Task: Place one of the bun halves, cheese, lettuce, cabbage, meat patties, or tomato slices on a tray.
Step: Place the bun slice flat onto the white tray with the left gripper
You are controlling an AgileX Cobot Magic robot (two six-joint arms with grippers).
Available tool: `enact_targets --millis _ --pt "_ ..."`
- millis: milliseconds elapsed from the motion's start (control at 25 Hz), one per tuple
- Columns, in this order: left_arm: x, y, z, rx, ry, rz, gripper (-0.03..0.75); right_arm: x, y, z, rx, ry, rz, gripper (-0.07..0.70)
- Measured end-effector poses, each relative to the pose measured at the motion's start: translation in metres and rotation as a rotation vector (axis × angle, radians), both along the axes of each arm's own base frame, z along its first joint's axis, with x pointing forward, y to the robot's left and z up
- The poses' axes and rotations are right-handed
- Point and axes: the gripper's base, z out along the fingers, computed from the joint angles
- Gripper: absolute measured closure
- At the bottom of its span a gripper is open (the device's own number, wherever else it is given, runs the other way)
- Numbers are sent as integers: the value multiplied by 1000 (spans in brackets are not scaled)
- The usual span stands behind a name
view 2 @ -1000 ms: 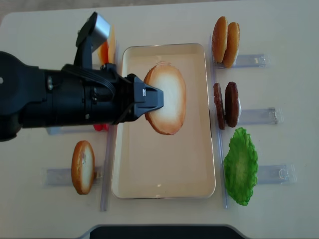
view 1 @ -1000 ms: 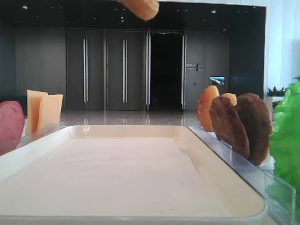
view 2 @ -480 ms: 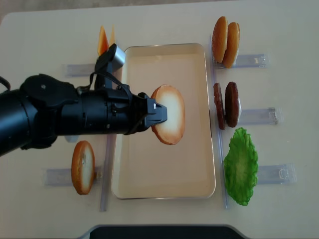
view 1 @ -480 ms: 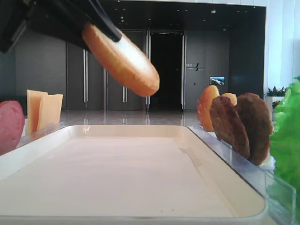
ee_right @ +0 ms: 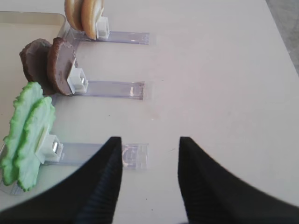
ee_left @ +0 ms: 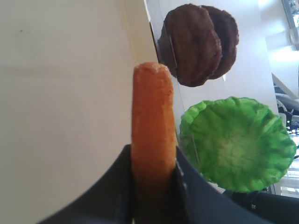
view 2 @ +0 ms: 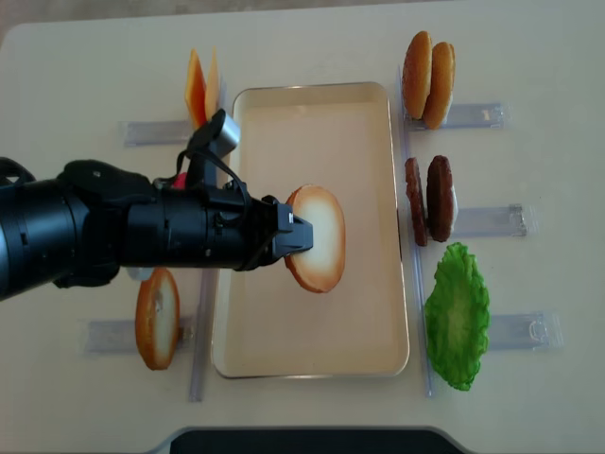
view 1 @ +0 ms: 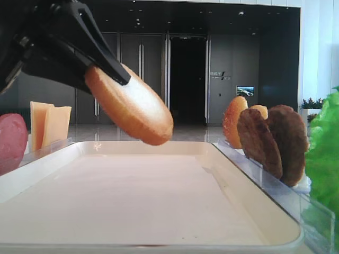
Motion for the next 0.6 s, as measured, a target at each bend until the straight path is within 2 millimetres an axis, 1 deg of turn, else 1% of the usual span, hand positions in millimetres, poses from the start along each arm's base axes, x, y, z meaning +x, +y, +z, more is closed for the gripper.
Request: enact_targets --millis 240,400,520,600 --pt "7 -5 -23 4 22 1 577 0 0 0 0 0 0 325" --pt "8 -9 -40 8 53 -49 577 0 0 0 0 0 0 325" --pt "8 -9 -47 21 67 -58 577 0 0 0 0 0 0 325" --pt "9 -9 -48 23 65 -60 577 0 0 0 0 0 0 325"
